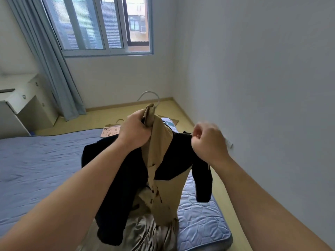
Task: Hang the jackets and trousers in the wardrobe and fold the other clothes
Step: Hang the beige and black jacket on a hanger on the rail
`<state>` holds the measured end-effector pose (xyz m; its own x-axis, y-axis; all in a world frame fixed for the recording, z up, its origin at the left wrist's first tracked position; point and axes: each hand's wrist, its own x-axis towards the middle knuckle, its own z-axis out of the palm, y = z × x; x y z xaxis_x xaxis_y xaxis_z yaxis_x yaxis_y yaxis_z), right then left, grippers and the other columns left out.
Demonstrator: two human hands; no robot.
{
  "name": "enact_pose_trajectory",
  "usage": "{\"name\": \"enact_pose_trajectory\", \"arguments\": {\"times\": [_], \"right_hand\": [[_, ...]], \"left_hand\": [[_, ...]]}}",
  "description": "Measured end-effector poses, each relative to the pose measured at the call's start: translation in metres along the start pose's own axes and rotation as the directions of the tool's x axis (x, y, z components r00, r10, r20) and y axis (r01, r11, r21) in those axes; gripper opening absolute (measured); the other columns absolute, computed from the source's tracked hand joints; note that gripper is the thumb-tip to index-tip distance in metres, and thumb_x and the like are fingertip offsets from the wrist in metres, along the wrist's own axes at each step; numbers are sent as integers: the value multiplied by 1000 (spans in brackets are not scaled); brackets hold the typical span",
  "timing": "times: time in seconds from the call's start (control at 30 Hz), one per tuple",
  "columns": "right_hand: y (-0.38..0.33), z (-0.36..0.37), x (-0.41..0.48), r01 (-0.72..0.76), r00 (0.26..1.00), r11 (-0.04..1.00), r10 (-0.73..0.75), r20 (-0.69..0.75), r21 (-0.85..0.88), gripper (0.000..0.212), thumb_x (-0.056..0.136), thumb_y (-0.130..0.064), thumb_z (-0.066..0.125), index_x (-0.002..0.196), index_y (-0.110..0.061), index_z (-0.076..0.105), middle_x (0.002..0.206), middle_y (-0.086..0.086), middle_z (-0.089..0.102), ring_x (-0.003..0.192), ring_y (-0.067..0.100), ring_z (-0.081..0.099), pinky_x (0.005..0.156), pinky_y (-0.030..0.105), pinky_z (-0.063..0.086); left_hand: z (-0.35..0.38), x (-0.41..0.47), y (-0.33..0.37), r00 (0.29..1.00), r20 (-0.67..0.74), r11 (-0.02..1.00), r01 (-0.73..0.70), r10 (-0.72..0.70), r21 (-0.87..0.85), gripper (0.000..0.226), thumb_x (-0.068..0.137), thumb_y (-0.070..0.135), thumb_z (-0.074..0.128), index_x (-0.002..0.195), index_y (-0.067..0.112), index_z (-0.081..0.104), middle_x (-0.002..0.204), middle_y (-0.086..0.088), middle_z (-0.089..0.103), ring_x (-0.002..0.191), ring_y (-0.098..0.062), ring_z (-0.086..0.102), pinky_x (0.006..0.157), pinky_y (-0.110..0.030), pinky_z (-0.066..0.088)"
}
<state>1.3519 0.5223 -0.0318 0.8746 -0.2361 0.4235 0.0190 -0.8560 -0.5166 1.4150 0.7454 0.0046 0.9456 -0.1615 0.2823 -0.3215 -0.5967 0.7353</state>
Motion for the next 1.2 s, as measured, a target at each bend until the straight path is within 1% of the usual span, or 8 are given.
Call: {"name": "enact_pose_trajectory", "arguments": {"times": [0.07, 0.13, 0.33, 0.6, 0.8, 0.93, 1.07, 1.2], "right_hand": [[-3, 2, 3, 130, 986, 985, -141, -91, -111, 31, 83, -36, 60, 113, -28, 64, 113, -1, 62, 109, 23, 54, 92, 41, 42], [-2, 6, 4, 235, 966, 967, -221, 133, -102, 44, 94, -57, 43, 126, -32, 57, 123, -7, 62, 116, 19, 55, 94, 41, 40], [12, 13, -9, 247, 967, 961, -252, -29, -122, 27, 104, -49, 41, 104, -27, 57, 77, -16, 52, 60, 3, 44, 53, 18, 30], [51, -38, -48, -205, 938, 953, 126, -323, -222, 32, 105, -46, 42, 106, -20, 60, 89, -6, 63, 66, 9, 44, 52, 14, 20], [95, -97, -110, -540, 778, 805, 366, -510, -247, 30, 105, -44, 44, 105, -18, 58, 86, -10, 55, 62, 4, 39, 52, 14, 17], [118, -140, -160, -667, 635, 707, 377, -674, -233, 26, 103, -43, 47, 97, -20, 59, 78, -17, 47, 55, -9, 31, 51, 12, 16], [137, -178, -210, -738, 568, 617, 347, -746, -275, 26, 101, -42, 50, 88, -20, 57, 71, -16, 42, 51, -1, 29, 50, 13, 11], [155, -215, -263, -842, 439, 489, 375, -817, -228, 29, 100, -47, 48, 86, -23, 57, 65, -17, 41, 48, -8, 25, 48, 10, 9]], "left_hand": [[3, 2, 5, 999, 4, 999, -35, 35, -22, 31, 71, 37, 53, 95, 25, 67, 85, 10, 68, 84, -18, 64, 80, -49, 57], [5, 4, 12, 996, 27, 995, -82, 83, -58, 31, 72, 36, 56, 98, 28, 70, 90, 12, 70, 88, -16, 65, 81, -47, 57], [20, 16, 32, 972, 100, 977, -209, 212, -39, 34, 86, 22, 60, 119, 29, 62, 106, 12, 67, 100, -19, 64, 89, -45, 55], [78, 10, 70, 820, 215, 807, -566, 530, 170, 71, 92, 11, 57, 156, 31, 33, 163, 9, 30, 144, -13, 18, 118, -40, 19], [155, -28, 112, 784, 91, 781, -587, 614, -212, 54, 89, 14, 61, 142, 25, 55, 120, 3, 56, 104, -6, 44, 95, -38, 49], [216, -78, 132, 685, 232, 718, -609, 690, -338, 55, 92, 42, 65, 143, 33, 47, 126, 7, 62, 108, -5, 55, 90, -26, 47], [280, -132, 159, 389, 577, 615, -744, 718, -263, 101, 85, 15, 68, 159, 38, 3, 130, -1, 59, 109, -22, 61, 85, -36, 55], [324, -176, 219, 291, 574, 575, -710, 766, -407, 81, 87, 39, 65, 153, 40, 17, 143, 5, 51, 110, -21, 64, 79, -28, 52]]}}
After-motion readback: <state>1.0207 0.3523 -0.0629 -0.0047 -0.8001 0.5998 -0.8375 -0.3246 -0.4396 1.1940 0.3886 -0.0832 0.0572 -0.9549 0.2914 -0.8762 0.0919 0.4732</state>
